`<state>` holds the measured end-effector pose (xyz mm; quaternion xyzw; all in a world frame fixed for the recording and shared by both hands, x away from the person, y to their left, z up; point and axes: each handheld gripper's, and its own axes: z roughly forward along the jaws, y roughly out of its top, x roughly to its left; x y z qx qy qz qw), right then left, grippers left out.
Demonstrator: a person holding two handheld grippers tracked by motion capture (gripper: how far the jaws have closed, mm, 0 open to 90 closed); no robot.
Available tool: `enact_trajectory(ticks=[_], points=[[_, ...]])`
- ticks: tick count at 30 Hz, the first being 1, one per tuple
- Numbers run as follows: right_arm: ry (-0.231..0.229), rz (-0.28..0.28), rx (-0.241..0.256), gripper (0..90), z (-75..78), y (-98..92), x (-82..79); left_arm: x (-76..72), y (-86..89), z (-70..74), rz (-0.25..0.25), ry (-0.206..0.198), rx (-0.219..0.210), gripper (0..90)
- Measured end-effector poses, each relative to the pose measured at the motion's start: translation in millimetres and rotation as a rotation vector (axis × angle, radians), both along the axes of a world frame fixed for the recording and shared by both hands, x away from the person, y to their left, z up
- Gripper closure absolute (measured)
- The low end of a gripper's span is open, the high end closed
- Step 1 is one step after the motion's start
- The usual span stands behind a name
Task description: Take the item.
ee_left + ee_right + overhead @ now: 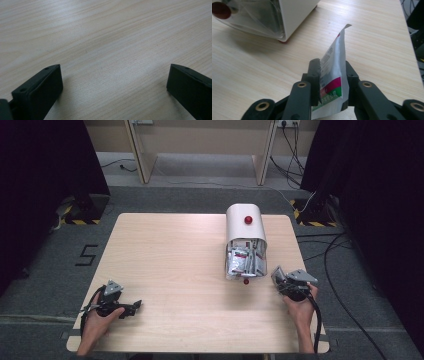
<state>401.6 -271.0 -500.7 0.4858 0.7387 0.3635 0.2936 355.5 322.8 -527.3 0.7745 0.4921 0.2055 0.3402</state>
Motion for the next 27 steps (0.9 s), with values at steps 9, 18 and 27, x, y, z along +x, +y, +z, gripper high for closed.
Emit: enact_trajectory(ticks=[9,18,27], points=[[-0.007,-0.037,-0.068,66.8,-0.2,-2.7,1.8,0.0,0.0,0.0,0.000,0.000,0.000,0.0],[0.018,-0.067,-0.098,59.5,-0.7,-5.9,3.4,0.0,0.0,0.0,0.000,0.000,0.000,0.0],[0.032,-0.080,-0.120,55.9,2.1,-6.4,4.1,-0.1,0.0,0.0,0.000,0.000,0.000,0.0]])
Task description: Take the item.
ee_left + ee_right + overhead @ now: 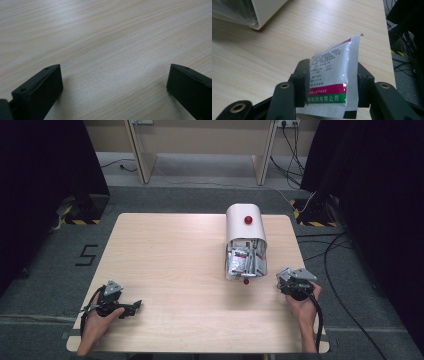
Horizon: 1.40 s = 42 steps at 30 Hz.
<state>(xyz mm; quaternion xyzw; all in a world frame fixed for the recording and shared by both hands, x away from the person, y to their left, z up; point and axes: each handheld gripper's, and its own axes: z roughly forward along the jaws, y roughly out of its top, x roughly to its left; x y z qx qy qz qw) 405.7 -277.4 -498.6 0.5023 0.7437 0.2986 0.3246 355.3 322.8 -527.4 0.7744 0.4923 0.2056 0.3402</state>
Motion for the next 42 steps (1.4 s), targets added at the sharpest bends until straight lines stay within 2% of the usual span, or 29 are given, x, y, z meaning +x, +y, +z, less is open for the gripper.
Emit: enact_trajectory(ticks=[5,11,18,21,24,38,42], points=[[0.004,-0.016,-0.016,52.4,0.2,-0.2,0.4,0.0,0.0,0.0,0.000,0.000,0.000,0.0],[0.017,-0.024,-0.007,51.8,0.4,-1.9,0.7,0.0,0.0,0.0,0.000,0.000,0.000,0.0],[0.032,-0.058,0.002,45.8,1.6,-4.2,0.6,-0.2,0.0,-0.1,0.002,-0.001,-0.002,0.0],[0.038,-0.057,0.011,46.0,2.0,-5.4,0.5,-0.2,0.0,-0.1,0.001,-0.001,-0.003,0.0],[0.040,-0.057,-0.001,45.5,1.6,-5.6,1.5,-0.2,0.0,-0.2,0.001,-0.002,-0.003,0.0],[0.057,-0.049,0.025,43.8,-0.3,-2.8,4.7,-0.2,0.0,-0.1,0.002,-0.001,-0.002,0.0],[0.064,-0.070,0.030,41.7,0.3,-5.4,3.2,-0.3,0.2,-0.2,0.002,-0.001,-0.003,0.0]])
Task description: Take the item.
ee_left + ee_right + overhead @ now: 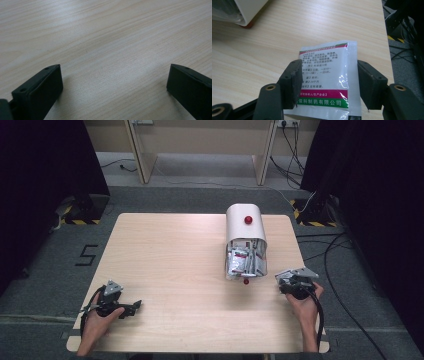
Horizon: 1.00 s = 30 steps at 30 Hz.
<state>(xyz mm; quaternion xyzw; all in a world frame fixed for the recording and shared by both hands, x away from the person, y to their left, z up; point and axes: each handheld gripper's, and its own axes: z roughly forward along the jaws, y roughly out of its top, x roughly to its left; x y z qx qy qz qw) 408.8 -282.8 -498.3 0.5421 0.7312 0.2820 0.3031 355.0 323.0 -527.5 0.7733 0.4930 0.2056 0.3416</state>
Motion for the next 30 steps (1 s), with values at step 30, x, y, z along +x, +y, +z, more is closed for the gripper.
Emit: enact_trajectory(ticks=[30], points=[[-0.058,0.047,0.132,29.4,17.8,5.8,-16.5,-0.6,0.6,0.0,0.002,-0.001,0.001,0.0]])
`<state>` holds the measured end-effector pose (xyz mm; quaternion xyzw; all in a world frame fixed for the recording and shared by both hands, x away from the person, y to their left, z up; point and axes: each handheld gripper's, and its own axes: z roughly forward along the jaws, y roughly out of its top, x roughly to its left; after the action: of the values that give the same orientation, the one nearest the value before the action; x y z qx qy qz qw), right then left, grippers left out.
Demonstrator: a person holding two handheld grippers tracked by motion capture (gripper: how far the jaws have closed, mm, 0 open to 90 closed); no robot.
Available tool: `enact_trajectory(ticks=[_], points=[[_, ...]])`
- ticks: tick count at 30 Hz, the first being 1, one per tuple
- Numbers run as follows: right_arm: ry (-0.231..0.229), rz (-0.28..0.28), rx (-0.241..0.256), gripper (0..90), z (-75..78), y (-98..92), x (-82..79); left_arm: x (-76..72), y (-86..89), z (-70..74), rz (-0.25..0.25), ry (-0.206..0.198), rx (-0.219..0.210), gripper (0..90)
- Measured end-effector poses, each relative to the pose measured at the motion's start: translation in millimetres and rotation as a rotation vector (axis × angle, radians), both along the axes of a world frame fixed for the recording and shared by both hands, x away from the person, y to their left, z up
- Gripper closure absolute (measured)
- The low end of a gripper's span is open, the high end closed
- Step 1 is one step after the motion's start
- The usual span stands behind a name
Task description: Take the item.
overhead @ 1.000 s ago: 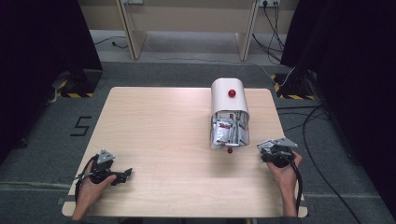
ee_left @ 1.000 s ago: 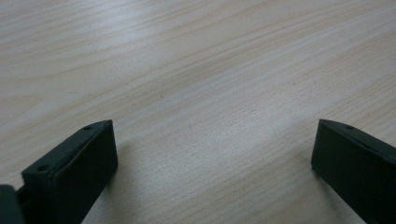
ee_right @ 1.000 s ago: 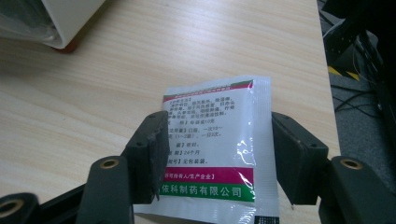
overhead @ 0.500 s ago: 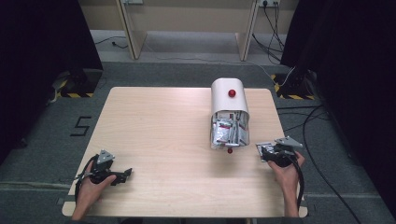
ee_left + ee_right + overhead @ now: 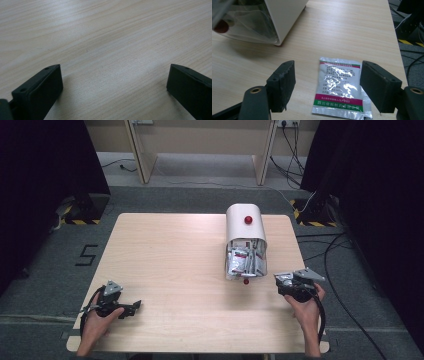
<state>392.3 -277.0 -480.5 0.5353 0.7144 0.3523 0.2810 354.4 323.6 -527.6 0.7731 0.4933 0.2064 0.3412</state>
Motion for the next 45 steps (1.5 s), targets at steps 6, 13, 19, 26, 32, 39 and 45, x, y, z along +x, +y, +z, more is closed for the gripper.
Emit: enact_trajectory(ticks=[6,13,19,26,32,39,45], points=[[-0.014,0.027,0.015,28.4,6.0,7.4,-10.8,-0.1,0.0,0.0,0.001,0.000,0.000,0.0],[-0.024,0.051,0.019,27.6,10.2,14.2,-20.4,-0.3,0.3,0.0,0.002,0.001,0.001,0.0],[-0.037,0.066,0.030,26.1,10.5,20.1,-31.4,-0.4,0.3,0.0,0.003,0.000,-0.001,0.0],[-0.047,0.075,0.039,23.6,12.4,22.0,-35.3,-0.4,0.4,0.0,0.002,0.001,0.001,0.0],[-0.049,0.082,0.045,18.9,10.6,25.9,-38.9,-0.5,0.3,0.0,0.004,0.000,0.000,0.0],[-0.048,0.113,0.047,16.2,6.8,30.8,-41.2,-0.5,0.4,0.0,0.003,0.000,0.000,0.0],[-0.056,0.139,0.051,16.1,5.1,34.2,-45.9,-0.5,0.4,0.0,0.004,0.000,0.000,0.0]])
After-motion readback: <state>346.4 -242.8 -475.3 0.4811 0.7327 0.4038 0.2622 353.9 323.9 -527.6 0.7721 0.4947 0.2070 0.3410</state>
